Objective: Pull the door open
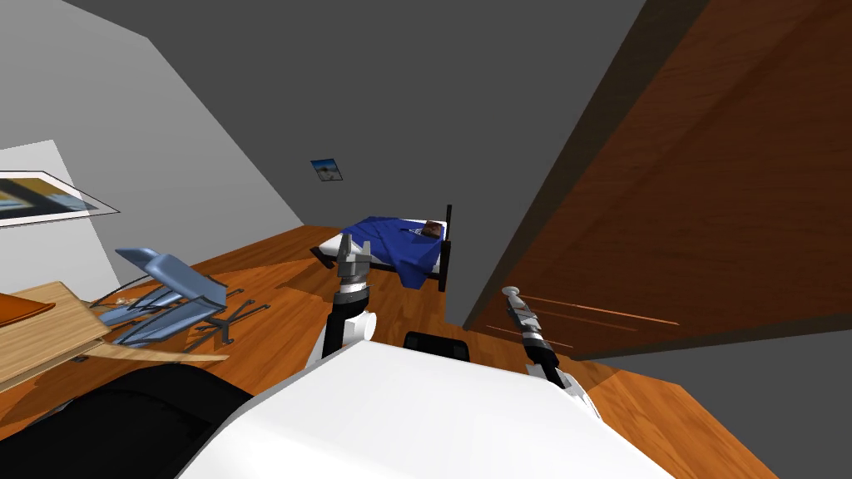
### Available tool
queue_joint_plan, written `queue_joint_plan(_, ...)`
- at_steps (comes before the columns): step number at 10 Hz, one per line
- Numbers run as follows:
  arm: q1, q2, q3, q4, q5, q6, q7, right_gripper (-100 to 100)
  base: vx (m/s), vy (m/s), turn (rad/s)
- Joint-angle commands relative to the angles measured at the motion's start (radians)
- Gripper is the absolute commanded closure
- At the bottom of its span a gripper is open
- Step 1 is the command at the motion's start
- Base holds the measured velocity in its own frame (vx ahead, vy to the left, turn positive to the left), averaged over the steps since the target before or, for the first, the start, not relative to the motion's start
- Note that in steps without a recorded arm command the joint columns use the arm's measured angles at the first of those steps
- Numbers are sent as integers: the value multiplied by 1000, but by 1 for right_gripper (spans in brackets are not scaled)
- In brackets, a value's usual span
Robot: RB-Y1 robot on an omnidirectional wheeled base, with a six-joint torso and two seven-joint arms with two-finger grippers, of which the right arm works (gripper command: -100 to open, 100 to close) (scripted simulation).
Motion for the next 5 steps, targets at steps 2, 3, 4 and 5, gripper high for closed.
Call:
queue_joint_plan(2, 0, -1, 6, 0, -15, 2, -33, 100, -15, -8, 42)
queue_joint_plan(3, -1, -1, 10, 0, -25, 3, -57, 100, -63, -24, 100)
queue_joint_plan(4, -1, -1, 12, 0, -33, 4, -74, 100, -66, -32, 77)
queue_joint_plan(5, -1, -2, 15, 0, -41, 5, -91, 100, -56, -25, 57)
